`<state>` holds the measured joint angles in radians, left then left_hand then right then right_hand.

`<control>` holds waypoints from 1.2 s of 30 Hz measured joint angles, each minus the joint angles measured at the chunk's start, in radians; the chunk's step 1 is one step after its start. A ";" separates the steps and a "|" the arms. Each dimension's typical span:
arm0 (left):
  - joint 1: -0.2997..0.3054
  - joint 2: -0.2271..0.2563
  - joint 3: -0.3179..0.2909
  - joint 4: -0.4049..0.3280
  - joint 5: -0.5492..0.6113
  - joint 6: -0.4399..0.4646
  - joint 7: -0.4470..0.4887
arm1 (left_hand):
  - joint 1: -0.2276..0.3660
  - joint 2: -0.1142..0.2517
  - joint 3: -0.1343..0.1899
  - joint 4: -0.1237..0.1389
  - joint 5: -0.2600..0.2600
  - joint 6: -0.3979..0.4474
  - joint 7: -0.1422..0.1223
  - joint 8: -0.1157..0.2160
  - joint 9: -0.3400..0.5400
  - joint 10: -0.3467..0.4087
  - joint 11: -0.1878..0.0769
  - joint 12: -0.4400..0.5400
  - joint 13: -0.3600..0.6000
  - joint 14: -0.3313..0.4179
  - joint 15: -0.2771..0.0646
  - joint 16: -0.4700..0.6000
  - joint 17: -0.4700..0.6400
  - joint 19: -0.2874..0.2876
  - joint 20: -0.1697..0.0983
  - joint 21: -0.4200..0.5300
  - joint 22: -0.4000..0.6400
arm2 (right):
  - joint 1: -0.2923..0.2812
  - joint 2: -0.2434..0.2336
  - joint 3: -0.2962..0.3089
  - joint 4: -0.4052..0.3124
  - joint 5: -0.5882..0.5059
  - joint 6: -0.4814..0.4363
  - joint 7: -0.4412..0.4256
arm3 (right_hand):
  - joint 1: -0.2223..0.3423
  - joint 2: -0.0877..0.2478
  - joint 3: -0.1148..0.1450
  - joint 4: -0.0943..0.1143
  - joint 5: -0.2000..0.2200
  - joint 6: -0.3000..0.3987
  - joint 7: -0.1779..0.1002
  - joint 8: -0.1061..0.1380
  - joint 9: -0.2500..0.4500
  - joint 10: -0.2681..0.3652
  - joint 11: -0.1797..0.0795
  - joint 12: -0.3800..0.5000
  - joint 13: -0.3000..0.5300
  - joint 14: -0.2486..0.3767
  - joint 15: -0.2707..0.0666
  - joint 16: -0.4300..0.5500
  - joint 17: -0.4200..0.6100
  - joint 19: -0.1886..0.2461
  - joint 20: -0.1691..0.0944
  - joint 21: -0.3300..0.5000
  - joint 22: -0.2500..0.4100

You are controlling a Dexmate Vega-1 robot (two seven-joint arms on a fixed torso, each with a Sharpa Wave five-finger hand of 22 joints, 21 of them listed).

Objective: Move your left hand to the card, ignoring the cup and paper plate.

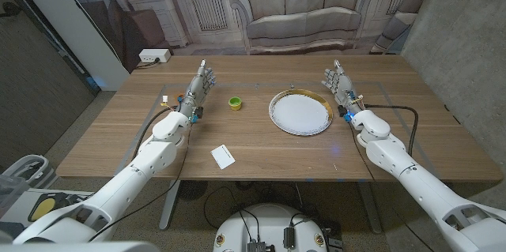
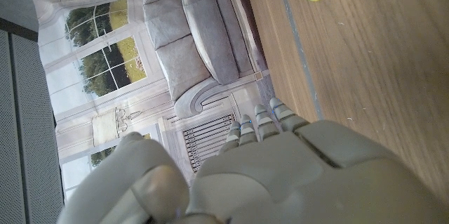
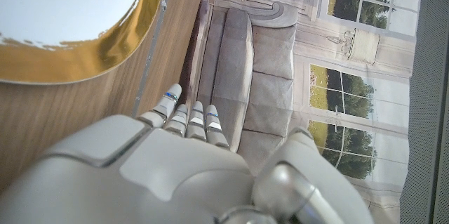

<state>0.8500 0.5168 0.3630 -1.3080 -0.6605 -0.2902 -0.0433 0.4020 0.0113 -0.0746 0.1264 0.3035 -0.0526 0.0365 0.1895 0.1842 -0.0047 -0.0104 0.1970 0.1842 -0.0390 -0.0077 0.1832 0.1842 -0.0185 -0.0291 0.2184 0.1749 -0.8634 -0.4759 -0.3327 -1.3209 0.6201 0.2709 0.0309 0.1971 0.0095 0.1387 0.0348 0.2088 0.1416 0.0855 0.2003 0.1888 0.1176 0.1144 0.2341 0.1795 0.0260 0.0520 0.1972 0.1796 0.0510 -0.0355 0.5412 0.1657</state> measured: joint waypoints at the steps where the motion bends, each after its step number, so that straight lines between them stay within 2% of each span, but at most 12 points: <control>1: 0.000 0.000 0.000 0.000 0.000 0.000 0.000 | 0.003 0.003 0.000 0.000 0.000 0.004 0.003 0.004 0.000 0.000 0.000 0.000 0.000 0.001 0.001 0.003 0.000 0.000 0.000 0.000 0.000 | -0.002 0.004 0.005 -0.002 0.000 0.000 0.000 | 0.000 0.000 0.000 0.000 0.000 0.000 0.000 0.000 0.000 0.000 0.000 0.000 0.000 0.000 0.000 0.000 0.000 0.000 0.000 0.000 0.000; 3: 0.009 0.002 -0.004 -0.008 -0.001 -0.001 0.001 | 0.003 0.003 0.000 0.000 0.004 0.011 0.003 0.008 0.000 0.006 0.005 0.000 0.000 0.003 0.003 0.003 -0.001 0.000 0.000 0.002 0.000 | -0.010 0.017 0.022 -0.009 -0.026 -0.017 0.012 | 0.000 0.000 0.000 0.000 0.000 0.003 -0.003 0.000 0.000 0.000 0.000 0.000 0.000 0.000 0.000 0.000 0.000 0.000 0.000 0.000 0.000; 9: 0.017 0.003 -0.009 -0.013 -0.004 -0.005 0.006 | 0.011 0.003 0.000 0.000 0.004 0.020 0.001 0.008 0.000 0.017 -0.006 0.007 0.000 0.017 -0.001 0.003 -0.003 0.009 -0.001 0.006 0.000 | -0.031 0.055 0.071 -0.030 -0.071 -0.043 0.033 | 0.000 0.000 0.000 0.000 0.000 0.003 -0.003 0.000 0.000 0.005 0.005 0.000 0.000 0.000 0.000 0.000 0.000 0.000 0.000 0.000 0.000; 14: 0.017 0.003 -0.009 -0.013 -0.009 -0.006 -0.002 | 0.014 0.006 0.000 0.000 0.007 0.029 -0.001 0.008 0.000 0.028 -0.006 0.007 0.000 0.022 -0.004 0.010 -0.003 0.020 -0.001 0.006 0.000 | -0.043 0.078 0.101 -0.042 -0.071 -0.043 0.033 | 0.000 0.000 0.000 0.000 0.000 0.003 -0.003 0.000 0.000 0.005 0.005 0.000 0.002 0.004 0.004 0.000 0.000 0.000 0.000 0.000 0.000; 15: 0.018 0.000 -0.010 -0.013 -0.010 -0.006 -0.005 | 0.013 0.006 0.000 0.000 0.007 0.029 -0.001 0.008 0.000 0.029 -0.007 0.007 0.000 0.026 0.000 0.010 -0.003 0.020 -0.001 0.006 0.000 | -0.048 0.086 0.114 -0.047 -0.106 -0.060 0.054 | 0.000 0.000 0.000 0.000 0.000 0.003 -0.003 0.000 0.000 0.005 0.005 0.000 0.004 0.005 0.005 0.000 0.000 0.000 0.000 0.000 0.000; 20: 0.019 0.002 -0.010 -0.027 -0.010 -0.004 -0.007 | 0.019 0.011 0.000 0.000 0.007 0.038 0.001 0.015 0.000 0.035 -0.002 0.007 0.000 0.026 0.001 0.010 -0.003 0.020 -0.001 0.006 0.000 | -0.059 0.101 0.145 -0.058 -0.128 -0.069 0.083 | 0.000 0.000 0.000 0.000 0.000 0.003 -0.003 0.000 0.000 0.005 0.005 0.000 0.006 0.005 0.005 0.000 0.000 0.000 0.000 -0.007 0.000; 25: 0.038 0.016 -0.010 -0.073 -0.003 0.012 0.013 | 0.021 0.014 0.000 0.000 0.011 0.043 0.003 0.015 0.000 0.045 -0.002 0.015 0.000 0.035 0.002 0.010 -0.003 0.025 -0.007 0.006 0.000 | -0.070 0.110 0.171 -0.075 -0.147 -0.085 0.118 | 0.000 0.000 0.000 0.000 0.000 0.009 -0.009 0.000 0.000 0.005 0.005 0.000 0.006 0.005 0.005 0.000 0.000 0.000 0.000 -0.007 0.005; 31: 0.088 0.051 -0.026 -0.171 0.005 0.023 0.048 | 0.025 0.017 0.000 0.000 0.011 0.050 0.003 0.015 0.000 0.049 -0.006 0.015 0.000 0.037 0.004 0.010 -0.003 0.031 -0.001 0.006 0.000 | -0.078 0.114 0.194 -0.093 -0.163 -0.097 0.141 | 0.000 0.000 0.000 0.000 0.000 0.009 -0.009 0.000 0.000 0.009 0.009 0.000 0.006 0.005 0.005 0.000 0.000 0.000 0.000 -0.013 0.005; 36: 0.112 0.070 -0.038 -0.213 0.006 0.026 0.060 | 0.029 0.022 0.000 0.000 0.011 0.059 0.005 0.015 0.000 0.054 -0.004 0.015 0.000 0.040 0.007 0.010 -0.003 0.032 -0.002 0.006 0.000 | -0.087 0.120 0.210 -0.105 -0.173 -0.102 0.153 | 0.000 0.000 0.000 0.000 0.000 0.009 -0.009 0.000 0.000 0.013 0.005 0.000 0.006 0.005 0.005 0.000 0.000 0.000 0.000 -0.013 0.005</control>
<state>0.9624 0.5866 0.3254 -1.5208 -0.6550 -0.2644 0.0163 0.4313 0.0330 -0.0745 0.1260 0.3147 0.0064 0.0411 0.2048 0.1841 0.0497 -0.0142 0.2119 0.1839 0.0007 -0.0005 0.1935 0.1814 0.0132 -0.0315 0.2241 0.1747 -0.9500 -0.3559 -0.1231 -1.4257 0.4471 0.1691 0.1844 0.1970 0.0095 0.1383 0.0344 0.2088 0.1504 0.0767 0.2003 0.1885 0.1302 0.1197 0.2339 0.1855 0.0312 0.0572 0.1971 0.1792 0.0513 -0.0358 0.5283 0.1703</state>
